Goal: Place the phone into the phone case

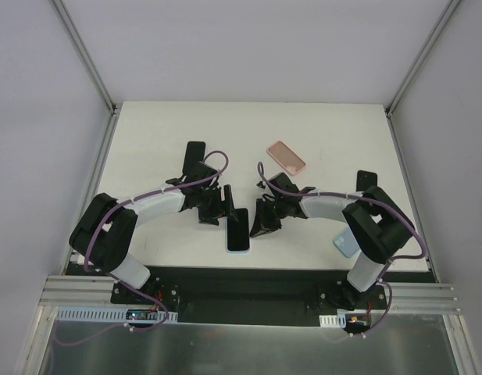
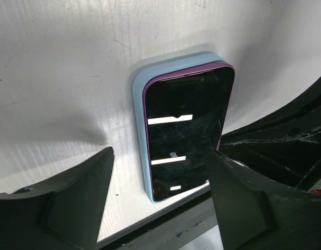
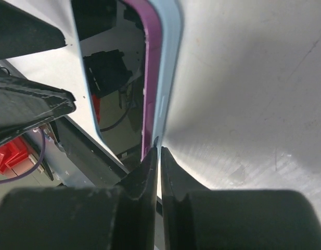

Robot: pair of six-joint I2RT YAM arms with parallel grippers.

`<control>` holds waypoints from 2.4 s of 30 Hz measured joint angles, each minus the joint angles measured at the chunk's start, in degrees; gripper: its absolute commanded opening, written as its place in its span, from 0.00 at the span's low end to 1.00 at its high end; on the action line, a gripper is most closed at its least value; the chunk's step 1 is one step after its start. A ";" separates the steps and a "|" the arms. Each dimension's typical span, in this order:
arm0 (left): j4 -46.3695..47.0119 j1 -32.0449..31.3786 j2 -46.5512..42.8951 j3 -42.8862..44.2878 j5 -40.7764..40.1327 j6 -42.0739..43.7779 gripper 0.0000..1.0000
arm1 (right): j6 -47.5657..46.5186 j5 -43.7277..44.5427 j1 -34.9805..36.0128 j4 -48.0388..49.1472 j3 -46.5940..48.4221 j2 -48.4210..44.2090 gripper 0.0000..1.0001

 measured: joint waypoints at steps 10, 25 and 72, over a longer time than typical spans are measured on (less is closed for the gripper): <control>1.84 -0.79 1.79 -1.81 2.91 -1.81 0.48 | 1.29 -0.66 -0.04 1.64 0.00 2.62 0.10; 3.72 -1.14 1.49 -3.93 5.57 -3.89 0.37 | 1.25 3.45 -2.60 -0.04 -2.36 -2.97 0.52; 8.79 -0.11 0.61 -7.82 7.15 -5.20 0.00 | 4.11 6.47 3.72 9.07 -2.80 -2.80 0.68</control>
